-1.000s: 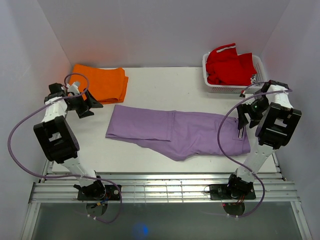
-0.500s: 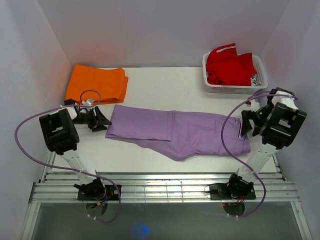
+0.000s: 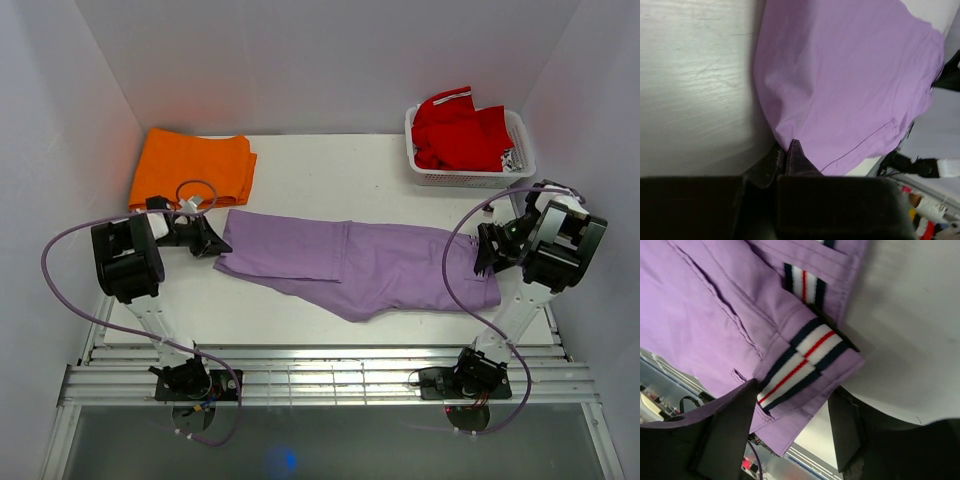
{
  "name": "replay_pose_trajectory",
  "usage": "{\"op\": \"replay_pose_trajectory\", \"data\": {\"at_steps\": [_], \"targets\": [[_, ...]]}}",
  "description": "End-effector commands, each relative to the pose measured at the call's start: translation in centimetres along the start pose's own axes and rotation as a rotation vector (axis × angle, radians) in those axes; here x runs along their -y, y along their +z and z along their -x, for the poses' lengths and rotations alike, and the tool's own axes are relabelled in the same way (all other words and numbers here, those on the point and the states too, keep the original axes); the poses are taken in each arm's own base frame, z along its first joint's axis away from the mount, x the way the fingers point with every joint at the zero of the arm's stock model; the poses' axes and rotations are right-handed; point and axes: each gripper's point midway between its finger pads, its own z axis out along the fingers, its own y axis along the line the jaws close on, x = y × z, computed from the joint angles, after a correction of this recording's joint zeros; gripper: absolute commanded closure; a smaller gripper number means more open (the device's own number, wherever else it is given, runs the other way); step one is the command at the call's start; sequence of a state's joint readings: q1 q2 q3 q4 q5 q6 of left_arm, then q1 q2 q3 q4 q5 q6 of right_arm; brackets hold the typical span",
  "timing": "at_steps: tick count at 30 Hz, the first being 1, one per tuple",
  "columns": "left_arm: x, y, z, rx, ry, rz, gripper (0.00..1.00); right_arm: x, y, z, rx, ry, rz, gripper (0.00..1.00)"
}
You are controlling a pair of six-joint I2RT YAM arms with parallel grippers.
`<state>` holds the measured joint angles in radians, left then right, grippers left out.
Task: Fold and stack the trousers
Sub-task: Fold the trousers
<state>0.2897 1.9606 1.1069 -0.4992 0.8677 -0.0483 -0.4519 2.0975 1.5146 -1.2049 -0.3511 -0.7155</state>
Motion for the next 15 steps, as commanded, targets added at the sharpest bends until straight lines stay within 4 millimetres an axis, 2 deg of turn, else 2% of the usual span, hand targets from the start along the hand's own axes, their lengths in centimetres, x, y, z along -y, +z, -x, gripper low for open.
{"op": "replay_pose_trajectory", "data": {"at_steps": [1, 2, 3, 4, 5, 6, 9, 10, 11, 13, 15], "targets": [[0.6, -1.7, 1.4, 0.030, 0.041, 0.030, 1.00, -1.7, 1.3, 1.4, 0.038, -0.041, 0.088, 0.41], [0.8, -2.4, 1.7, 0.041, 0.048, 0.033, 1.00, -2.1, 1.3, 1.7, 0.052, -0.044, 0.105, 0.48], [1.6, -3.4, 2.5, 0.068, 0.067, 0.034, 1.00, -2.4, 1.3, 2.0, 0.055, -0.054, 0.112, 0.50], [2.1, -4.2, 2.5, 0.065, 0.054, 0.032, 1.00, -2.7, 1.3, 2.1, 0.060, -0.059, 0.120, 0.53], [2.2, -5.1, 3.0, 0.085, 0.049, 0.041, 1.00, -3.4, 1.3, 2.3, 0.072, -0.061, 0.148, 0.55], [3.1, -6.5, 4.1, 0.120, 0.112, 0.050, 1.00, -4.1, 1.3, 2.5, 0.077, -0.075, 0.163, 0.55], [5.0, -8.9, 5.0, 0.145, 0.150, 0.048, 1.00, -6.4, 1.6, 3.1, 0.104, -0.102, 0.227, 0.62], [6.7, -10.2, 5.7, 0.166, 0.197, 0.036, 1.00, -7.0, 1.8, 3.2, 0.108, -0.111, 0.242, 0.65], [8.1, -10.7, 5.9, 0.174, 0.214, -0.002, 1.00, -7.9, 2.0, 3.5, 0.124, -0.118, 0.275, 0.71], [10.7, -11.5, 6.6, 0.188, 0.245, -0.042, 1.00, -9.4, 2.8, 3.7, 0.125, -0.142, 0.311, 0.76], [14.0, -11.1, 5.9, 0.165, 0.295, -0.103, 1.00, -11.0, 3.3, 4.2, 0.137, -0.161, 0.357, 0.81]]}}
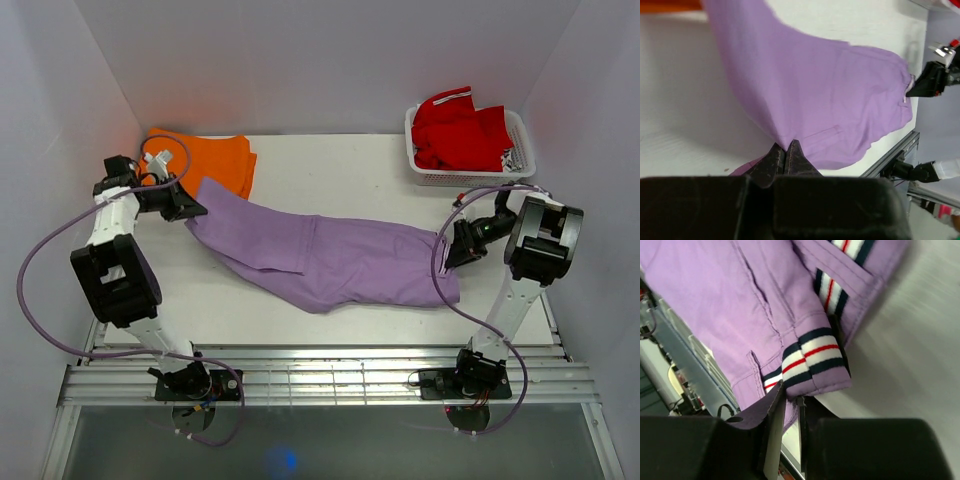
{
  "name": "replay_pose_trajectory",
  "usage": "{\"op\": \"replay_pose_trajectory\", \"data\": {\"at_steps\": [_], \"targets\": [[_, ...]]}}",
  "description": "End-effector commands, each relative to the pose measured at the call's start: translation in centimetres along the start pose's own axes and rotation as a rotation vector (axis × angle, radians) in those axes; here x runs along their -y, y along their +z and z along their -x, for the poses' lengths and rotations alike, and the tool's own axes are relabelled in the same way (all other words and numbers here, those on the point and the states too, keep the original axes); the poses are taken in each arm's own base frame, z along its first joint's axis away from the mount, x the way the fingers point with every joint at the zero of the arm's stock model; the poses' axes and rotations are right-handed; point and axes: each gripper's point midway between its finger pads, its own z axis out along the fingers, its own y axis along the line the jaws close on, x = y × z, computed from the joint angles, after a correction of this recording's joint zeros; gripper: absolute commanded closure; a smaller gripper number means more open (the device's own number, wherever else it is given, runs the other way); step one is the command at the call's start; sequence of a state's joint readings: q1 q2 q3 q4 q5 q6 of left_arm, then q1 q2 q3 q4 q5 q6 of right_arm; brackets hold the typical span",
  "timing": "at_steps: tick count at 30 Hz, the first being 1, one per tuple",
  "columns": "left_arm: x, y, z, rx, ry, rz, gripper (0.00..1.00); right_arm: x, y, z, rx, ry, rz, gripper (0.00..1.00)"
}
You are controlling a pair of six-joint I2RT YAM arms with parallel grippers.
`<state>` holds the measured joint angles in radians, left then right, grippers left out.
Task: Fold and stack the trousers
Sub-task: Fold the trousers
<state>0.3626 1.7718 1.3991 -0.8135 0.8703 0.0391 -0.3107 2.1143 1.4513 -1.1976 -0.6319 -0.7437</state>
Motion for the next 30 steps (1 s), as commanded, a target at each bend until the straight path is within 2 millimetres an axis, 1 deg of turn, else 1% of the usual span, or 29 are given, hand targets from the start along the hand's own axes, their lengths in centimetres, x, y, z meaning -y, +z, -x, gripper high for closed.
{"op": "replay_pose_trajectory", "data": {"at_steps": [1, 2, 3, 4, 6, 7, 8, 9, 10, 11, 12, 13, 15, 16, 18, 19, 20, 21, 22, 25, 26, 27, 29, 30], "targets": [[8.2, -1.5, 0.9, 0.015, 0.133, -0.156, 1.00, -3.5, 1.0, 1.9, 0.084, -0.070, 0.104, 0.82], [10.4, -0.7, 0.3, -0.013, 0.168, -0.199, 1.00, -4.0, 1.3, 2.3, 0.097, -0.067, 0.125, 0.85], [11.8, -0.2, -0.2, -0.035, 0.177, -0.236, 1.00, -4.5, 1.8, 2.5, 0.095, -0.077, 0.137, 0.88], [14.0, 0.9, -1.0, -0.071, 0.175, -0.274, 1.00, -4.8, 2.1, 2.7, 0.107, -0.081, 0.154, 0.92], [16.4, 2.4, -1.8, -0.100, 0.182, -0.325, 1.00, -5.1, 2.7, 2.8, 0.114, -0.069, 0.167, 0.92], [18.8, 4.0, -2.7, -0.122, 0.237, -0.369, 1.00, -4.9, 3.0, 3.2, 0.134, -0.076, 0.171, 0.92], [19.7, 4.8, -3.1, -0.143, 0.192, -0.381, 1.00, -4.9, 3.5, 2.8, 0.132, -0.062, 0.180, 0.92], [20.7, 5.5, -3.4, -0.151, 0.189, -0.399, 1.00, -4.8, 3.7, 2.8, 0.134, -0.044, 0.184, 0.92], [21.7, 6.3, -3.0, -0.133, 0.208, -0.412, 1.00, -4.7, 4.0, 2.9, 0.142, -0.038, 0.185, 0.92], [23.7, 6.9, -3.8, -0.162, 0.184, -0.439, 1.00, -4.4, 4.4, 2.9, 0.152, -0.036, 0.180, 0.92], [24.7, 7.5, -4.2, -0.167, 0.193, -0.457, 1.00, -4.4, 4.5, 2.8, 0.154, -0.019, 0.183, 0.92], [26.5, 8.4, -4.9, -0.166, 0.234, -0.487, 1.00, -4.5, 4.5, 2.9, 0.162, -0.015, 0.188, 0.92], [28.6, 9.1, -5.9, -0.185, 0.216, -0.522, 1.00, -4.5, 4.8, 2.9, 0.173, -0.009, 0.192, 0.92], [29.8, 10.1, -6.9, -0.203, 0.234, -0.551, 1.00, -4.6, 4.7, 3.1, 0.182, -0.003, 0.199, 0.92], [31.0, 11.2, -8.2, -0.234, 0.215, -0.572, 1.00, -4.7, 4.8, 3.2, 0.192, -0.002, 0.202, 0.92], [31.1, 12.4, -8.7, -0.244, 0.213, -0.577, 1.00, -4.7, 4.8, 3.3, 0.197, 0.001, 0.204, 0.92], [32.0, 13.1, -10.0, -0.266, 0.218, -0.589, 1.00, -4.8, 4.9, 3.4, 0.203, 0.010, 0.210, 0.92], [32.7, 13.6, -10.4, -0.270, 0.205, -0.606, 1.00, -4.8, 4.9, 3.5, 0.210, 0.006, 0.207, 0.92], [33.0, 14.7, -11.6, -0.298, 0.197, -0.610, 1.00, -4.8, 4.9, 3.5, 0.212, 0.008, 0.210, 0.92], [33.6, 16.5, -12.2, -0.288, 0.176, -0.605, 1.00, -4.8, 5.0, 3.5, 0.214, 0.013, 0.207, 0.92], [33.9, 17.4, -13.0, -0.304, 0.153, -0.610, 1.00, -5.0, 5.0, 3.6, 0.218, 0.018, 0.215, 0.92], [34.2, 17.9, -13.1, -0.293, 0.152, -0.617, 1.00, -5.1, 5.0, 3.5, 0.220, 0.023, 0.220, 0.92], [35.1, 18.7, -14.1, -0.307, 0.144, -0.631, 1.00, -5.4, 5.1, 3.4, 0.229, 0.032, 0.234, 0.92], [35.0, 19.5, -14.6, -0.307, 0.141, -0.620, 1.00, -5.5, 5.1, 3.4, 0.230, 0.038, 0.236, 0.92]]}}
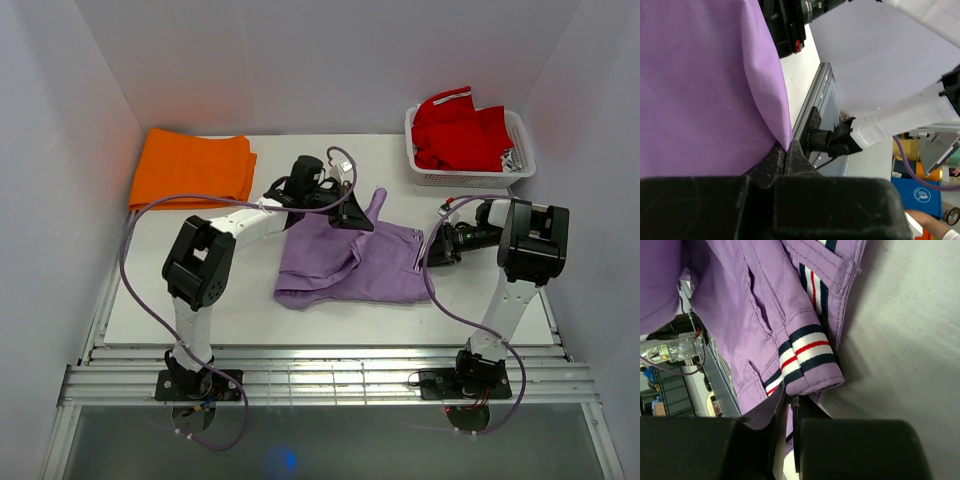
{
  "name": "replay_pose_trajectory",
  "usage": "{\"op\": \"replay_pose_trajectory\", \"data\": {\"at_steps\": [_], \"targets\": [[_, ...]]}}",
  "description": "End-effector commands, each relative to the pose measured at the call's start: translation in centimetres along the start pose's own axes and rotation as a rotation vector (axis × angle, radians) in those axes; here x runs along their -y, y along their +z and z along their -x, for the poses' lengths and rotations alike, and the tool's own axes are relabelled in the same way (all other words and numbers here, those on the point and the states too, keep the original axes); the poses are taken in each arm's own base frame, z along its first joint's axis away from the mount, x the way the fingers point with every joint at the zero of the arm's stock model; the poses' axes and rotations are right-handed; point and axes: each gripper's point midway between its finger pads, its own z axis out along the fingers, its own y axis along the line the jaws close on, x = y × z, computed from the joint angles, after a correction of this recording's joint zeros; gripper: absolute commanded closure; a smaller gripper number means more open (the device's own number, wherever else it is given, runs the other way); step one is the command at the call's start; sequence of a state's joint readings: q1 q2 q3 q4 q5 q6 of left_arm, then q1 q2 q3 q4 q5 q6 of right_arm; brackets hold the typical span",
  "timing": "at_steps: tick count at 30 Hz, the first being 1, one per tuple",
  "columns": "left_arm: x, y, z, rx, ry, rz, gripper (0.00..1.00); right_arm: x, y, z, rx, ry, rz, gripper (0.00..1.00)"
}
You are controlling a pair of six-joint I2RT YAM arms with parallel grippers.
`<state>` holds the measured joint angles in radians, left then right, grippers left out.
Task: Fold and stack the trousers
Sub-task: Fold the trousers
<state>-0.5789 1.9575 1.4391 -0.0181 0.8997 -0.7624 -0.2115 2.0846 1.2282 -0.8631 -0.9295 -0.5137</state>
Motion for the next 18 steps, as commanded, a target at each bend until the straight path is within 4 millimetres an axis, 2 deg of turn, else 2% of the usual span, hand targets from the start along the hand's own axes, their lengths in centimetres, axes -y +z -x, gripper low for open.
{"op": "replay_pose_trajectory", "data": {"at_steps": [1, 6, 10, 13, 18], "targets": [[2.8, 1.6, 1.1, 0.063, 0.045, -0.061, 1.00, -1.7, -0.1, 1.0, 0.053, -0.028, 0.034, 0.92], [2.1, 4.2, -0.3, 0.039, 0.023, -0.045, 1.00, -1.8, 0.2, 0.3, 0.053, -0.015, 0.037, 0.92], [1.3, 5.6, -0.4, 0.058, -0.006, -0.012, 1.00, -2.2, 0.4, 0.1, 0.062, -0.004, 0.052, 0.92], [1.5, 6.6, -0.5, 0.063, -0.011, -0.008, 1.00, -2.3, 0.7, -0.1, 0.068, -0.004, 0.057, 0.92], [0.9, 8.6, -1.6, 0.047, -0.034, 0.018, 1.00, -2.5, 0.7, -0.4, 0.074, 0.005, 0.065, 0.92]]}}
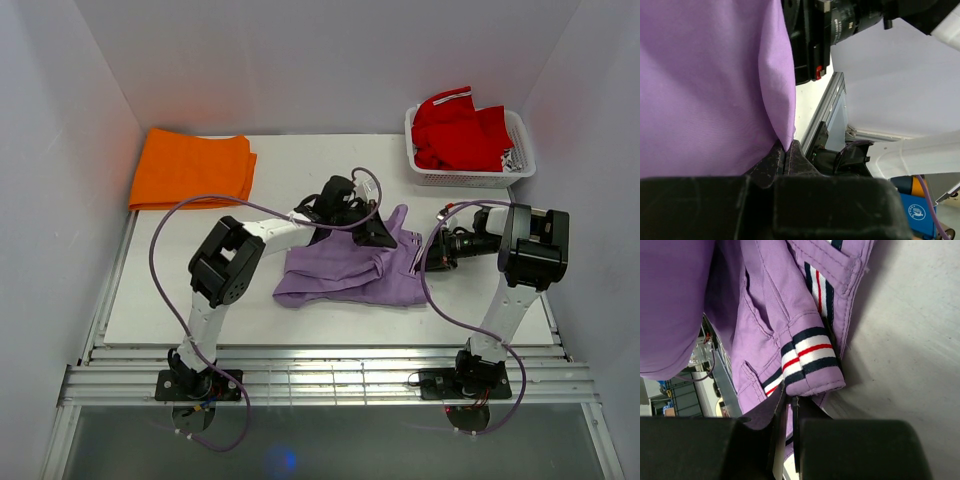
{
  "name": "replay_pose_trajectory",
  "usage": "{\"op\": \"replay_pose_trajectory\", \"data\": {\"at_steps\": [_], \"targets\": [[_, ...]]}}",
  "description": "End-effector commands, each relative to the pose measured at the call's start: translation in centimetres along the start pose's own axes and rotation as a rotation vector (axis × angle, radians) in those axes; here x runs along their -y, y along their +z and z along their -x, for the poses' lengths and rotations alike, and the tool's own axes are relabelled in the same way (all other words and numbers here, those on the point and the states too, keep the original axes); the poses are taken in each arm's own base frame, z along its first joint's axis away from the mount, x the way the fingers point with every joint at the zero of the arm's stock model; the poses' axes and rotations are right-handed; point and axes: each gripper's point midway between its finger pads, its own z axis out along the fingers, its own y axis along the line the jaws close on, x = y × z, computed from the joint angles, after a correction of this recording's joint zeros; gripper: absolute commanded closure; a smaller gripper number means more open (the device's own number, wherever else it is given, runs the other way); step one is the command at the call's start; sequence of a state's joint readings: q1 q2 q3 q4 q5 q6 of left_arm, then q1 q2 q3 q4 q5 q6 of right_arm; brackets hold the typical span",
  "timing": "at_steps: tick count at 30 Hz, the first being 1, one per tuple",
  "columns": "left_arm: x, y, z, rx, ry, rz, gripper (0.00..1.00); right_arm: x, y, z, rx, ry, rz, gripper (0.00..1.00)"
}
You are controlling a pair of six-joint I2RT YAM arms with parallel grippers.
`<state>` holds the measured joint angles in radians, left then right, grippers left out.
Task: Fold and stack the trousers
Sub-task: Fold the trousers
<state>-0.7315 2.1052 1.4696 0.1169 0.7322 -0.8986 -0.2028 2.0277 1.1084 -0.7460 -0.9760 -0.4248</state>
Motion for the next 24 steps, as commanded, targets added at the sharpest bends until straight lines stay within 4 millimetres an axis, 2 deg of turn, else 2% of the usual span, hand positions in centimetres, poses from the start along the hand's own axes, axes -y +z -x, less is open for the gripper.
{"op": "replay_pose_trajectory", "data": {"at_steps": [1, 13, 19, 24], "targets": [[2.6, 0.8, 1.1, 0.049, 0.037, -0.032, 1.00, -1.7, -0.1, 0.6, 0.034, -0.034, 0.037, 0.92], [2.8, 3.7, -0.9, 0.008, 0.022, -0.027, 1.00, -1.6, 0.1, 0.3, 0.034, -0.030, 0.037, 0.92], [1.8, 4.8, -1.8, -0.003, -0.004, -0.009, 1.00, -1.7, 0.1, 0.3, 0.038, -0.028, 0.035, 0.92], [0.1, 6.0, -2.4, -0.016, -0.044, 0.020, 1.00, -1.6, 0.1, 0.2, 0.038, -0.025, 0.035, 0.92]]}}
